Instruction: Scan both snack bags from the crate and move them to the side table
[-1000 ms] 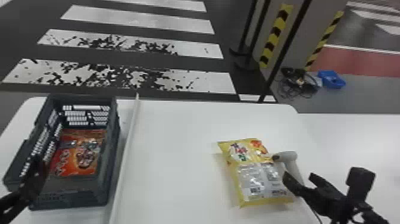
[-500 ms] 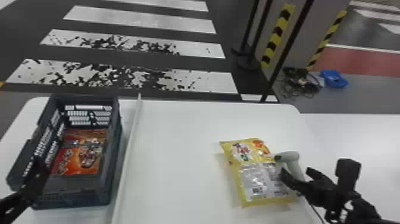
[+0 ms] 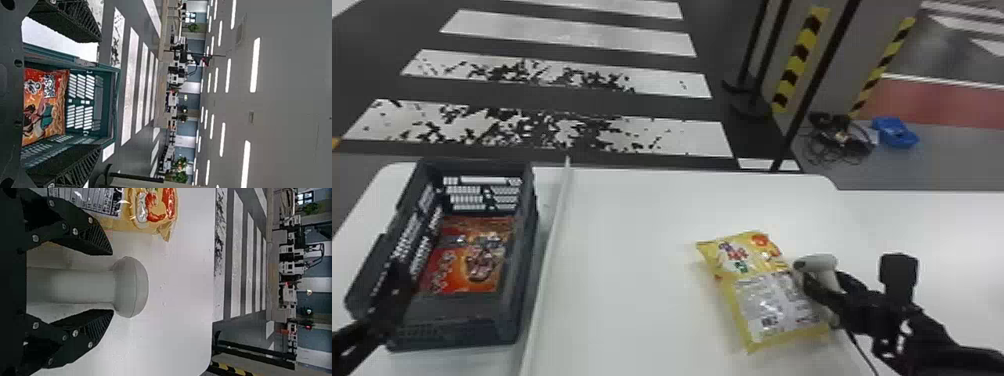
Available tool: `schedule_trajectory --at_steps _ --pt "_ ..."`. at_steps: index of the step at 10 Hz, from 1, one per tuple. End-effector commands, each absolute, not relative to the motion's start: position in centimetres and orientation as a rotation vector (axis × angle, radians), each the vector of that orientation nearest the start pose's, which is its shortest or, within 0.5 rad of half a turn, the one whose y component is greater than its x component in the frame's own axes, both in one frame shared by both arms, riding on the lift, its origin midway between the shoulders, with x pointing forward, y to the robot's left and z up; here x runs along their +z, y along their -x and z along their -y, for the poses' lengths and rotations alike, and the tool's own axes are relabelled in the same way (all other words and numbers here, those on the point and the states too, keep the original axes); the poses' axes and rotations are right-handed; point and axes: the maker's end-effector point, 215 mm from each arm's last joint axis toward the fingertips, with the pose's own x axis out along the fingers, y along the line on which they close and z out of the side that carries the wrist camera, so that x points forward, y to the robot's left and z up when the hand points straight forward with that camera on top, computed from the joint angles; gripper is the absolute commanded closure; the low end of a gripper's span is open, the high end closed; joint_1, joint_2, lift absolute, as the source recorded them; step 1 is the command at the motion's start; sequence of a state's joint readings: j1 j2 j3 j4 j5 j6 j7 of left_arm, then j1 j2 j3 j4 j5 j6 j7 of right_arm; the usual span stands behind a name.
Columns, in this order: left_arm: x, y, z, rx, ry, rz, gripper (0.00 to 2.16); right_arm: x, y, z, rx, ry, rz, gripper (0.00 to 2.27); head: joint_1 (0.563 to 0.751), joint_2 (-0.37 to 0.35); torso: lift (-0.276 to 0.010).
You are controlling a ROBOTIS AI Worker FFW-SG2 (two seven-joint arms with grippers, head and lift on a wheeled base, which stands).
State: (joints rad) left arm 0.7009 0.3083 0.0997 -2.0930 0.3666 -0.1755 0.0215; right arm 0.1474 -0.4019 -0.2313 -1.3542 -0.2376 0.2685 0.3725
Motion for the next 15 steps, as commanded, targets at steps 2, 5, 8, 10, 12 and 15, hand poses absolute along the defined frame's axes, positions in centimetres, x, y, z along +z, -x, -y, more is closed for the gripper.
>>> schedule_trajectory --at_steps 2,5,8,10,12,15 --pt "-32.5 -39.5 -30.4 -0.038 0.061 0.003 0.03 -52.2 -47.6 45.9 0.056 0.06 -0.507 2.24 0.695 -0.195 -0.095" --pt "-32.1 -39.3 -30.4 -0.039 0.063 0.013 0.03 -51.9 -46.6 47.5 -0.009 0.063 -0.481 2.24 0.695 -0.21 -0.095" --pt "-30.7 -39.0 -30.3 -0.04 0.062 0.043 0.03 -51.3 -43.6 47.6 -0.032 0.032 -0.47 2.24 0.695 -0.225 -0.095" --pt "-30.1 -38.9 -30.3 -0.041 0.064 0.061 0.03 -50.0 -41.0 46.8 -0.038 0.004 -0.462 2.24 0.695 -0.233 -0.095" --pt "-29.6 -38.9 -30.1 -0.043 0.067 0.078 0.03 -49.7 -38.6 45.7 -0.041 -0.029 -0.475 2.24 0.695 -0.232 -0.095" --pt "-28.5 -38.4 -30.1 -0.044 0.078 0.118 0.03 -49.3 -36.2 43.4 -0.025 -0.056 -0.471 2.24 0.695 -0.219 -0.095"
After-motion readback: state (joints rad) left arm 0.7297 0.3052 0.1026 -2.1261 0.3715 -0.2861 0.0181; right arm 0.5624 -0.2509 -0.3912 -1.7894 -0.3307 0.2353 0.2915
